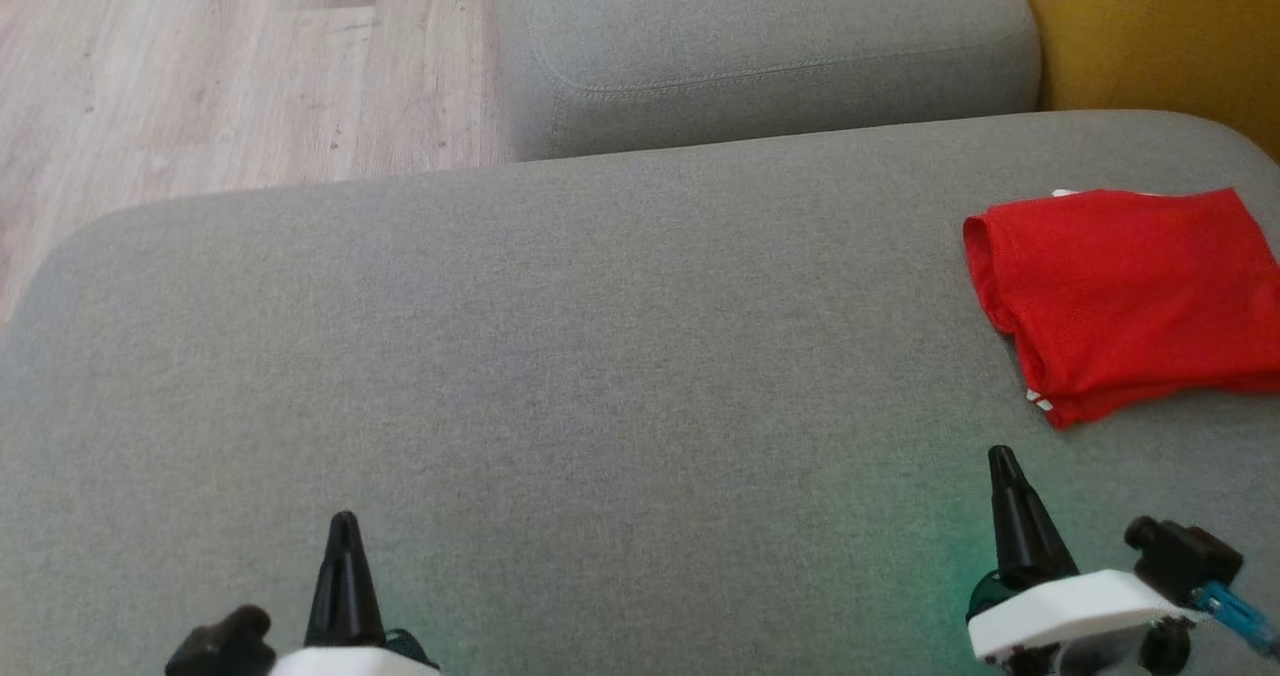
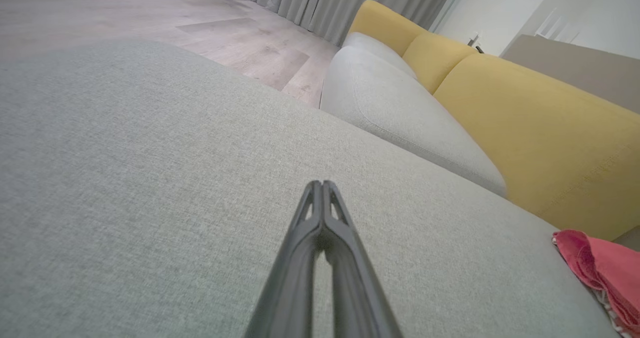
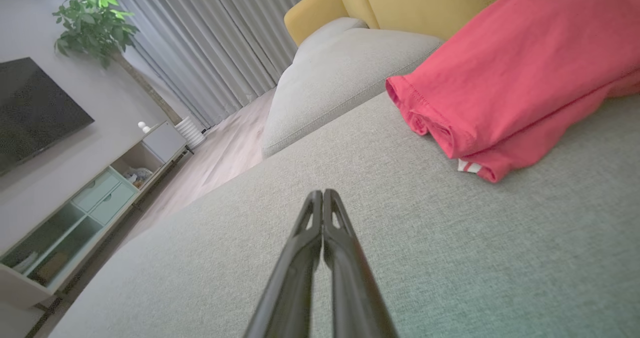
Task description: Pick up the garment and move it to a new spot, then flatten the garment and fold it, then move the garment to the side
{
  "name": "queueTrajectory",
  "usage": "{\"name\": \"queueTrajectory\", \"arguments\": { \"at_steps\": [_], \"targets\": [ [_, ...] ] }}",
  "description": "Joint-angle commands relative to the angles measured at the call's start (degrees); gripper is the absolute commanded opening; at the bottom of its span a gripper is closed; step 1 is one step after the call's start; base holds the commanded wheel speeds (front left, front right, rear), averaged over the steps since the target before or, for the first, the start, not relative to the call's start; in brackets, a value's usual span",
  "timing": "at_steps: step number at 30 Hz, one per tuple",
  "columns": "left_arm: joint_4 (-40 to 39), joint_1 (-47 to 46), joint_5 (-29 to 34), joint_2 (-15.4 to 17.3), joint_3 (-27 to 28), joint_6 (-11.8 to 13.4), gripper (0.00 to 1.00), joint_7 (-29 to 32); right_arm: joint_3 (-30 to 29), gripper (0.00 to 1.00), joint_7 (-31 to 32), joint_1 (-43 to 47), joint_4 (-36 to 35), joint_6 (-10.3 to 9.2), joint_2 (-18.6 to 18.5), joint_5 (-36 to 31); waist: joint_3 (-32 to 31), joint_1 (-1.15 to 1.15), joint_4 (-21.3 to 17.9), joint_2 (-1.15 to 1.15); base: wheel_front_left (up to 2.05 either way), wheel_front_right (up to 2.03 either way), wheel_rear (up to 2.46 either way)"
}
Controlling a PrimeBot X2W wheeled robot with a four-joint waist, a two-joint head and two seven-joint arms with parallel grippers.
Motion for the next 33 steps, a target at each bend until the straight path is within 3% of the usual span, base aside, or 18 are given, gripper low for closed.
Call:
{"name": "queueTrajectory", "arguments": {
  "at_steps": [1,33],
  "targets": [
    [-1.5,-3.1,-1.8,0.8,1.5,-0.5,0.0,0.3,-0.3,0.0,0.4,-3.5,-2.2,-0.01,-0.7,2.0,0.0,0.0,0.0,0.0,0.0,0.0,0.0],
    [0.0,-6.8,-23.5,1.2,5.9,-4.7,0.0,5.2,-3.9,0.0,5.3,-5.8,-2.6,-0.02,-0.7,24.0,0.5,0.0,0.2,0.0,0.0,0.0,0.0]
  ]
}}
